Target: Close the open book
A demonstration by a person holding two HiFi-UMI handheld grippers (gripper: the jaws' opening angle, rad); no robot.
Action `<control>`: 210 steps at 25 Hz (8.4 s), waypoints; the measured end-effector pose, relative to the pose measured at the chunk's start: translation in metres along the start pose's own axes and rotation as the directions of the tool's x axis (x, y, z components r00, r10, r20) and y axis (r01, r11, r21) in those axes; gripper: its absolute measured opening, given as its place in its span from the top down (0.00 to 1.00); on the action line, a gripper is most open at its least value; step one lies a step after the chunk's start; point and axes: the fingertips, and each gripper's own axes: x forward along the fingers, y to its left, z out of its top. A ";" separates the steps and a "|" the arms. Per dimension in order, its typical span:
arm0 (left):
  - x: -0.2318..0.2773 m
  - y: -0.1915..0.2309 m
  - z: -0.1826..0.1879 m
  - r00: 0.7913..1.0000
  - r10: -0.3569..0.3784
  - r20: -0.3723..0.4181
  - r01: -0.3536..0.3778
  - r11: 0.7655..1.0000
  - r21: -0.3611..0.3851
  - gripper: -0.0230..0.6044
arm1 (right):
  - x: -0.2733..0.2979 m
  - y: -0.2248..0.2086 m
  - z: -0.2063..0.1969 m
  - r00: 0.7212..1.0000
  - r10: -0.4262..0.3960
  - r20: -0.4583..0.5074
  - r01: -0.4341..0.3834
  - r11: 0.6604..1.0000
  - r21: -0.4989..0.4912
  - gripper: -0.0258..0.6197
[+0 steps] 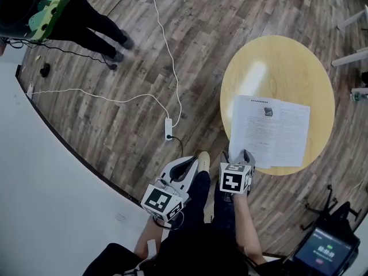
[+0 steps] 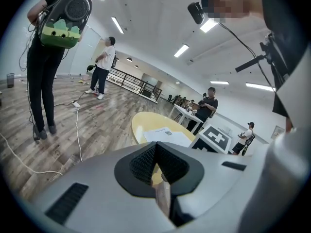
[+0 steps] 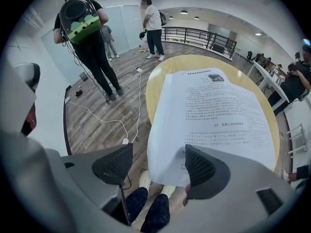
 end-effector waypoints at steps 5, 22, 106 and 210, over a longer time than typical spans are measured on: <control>0.000 0.010 -0.006 1.000 0.004 -0.011 -0.004 1.000 -0.014 0.97 | 0.005 -0.006 -0.002 0.999 -0.048 -0.009 0.048 0.999 0.010 0.46; 0.007 0.021 -0.006 1.000 0.010 -0.023 -0.010 1.000 -0.016 0.97 | 0.009 -0.015 -0.003 0.992 -0.120 -0.042 0.120 0.993 0.012 0.58; 0.107 -0.181 0.048 0.991 -0.109 0.078 0.085 0.962 0.258 0.97 | -0.109 -0.258 -0.024 0.949 -0.012 0.316 -0.073 0.964 0.256 0.91; 0.018 -0.231 0.164 0.915 -0.216 0.341 0.050 0.899 0.436 0.97 | -0.361 -0.190 0.073 0.461 -0.024 0.887 -0.085 0.994 0.071 0.96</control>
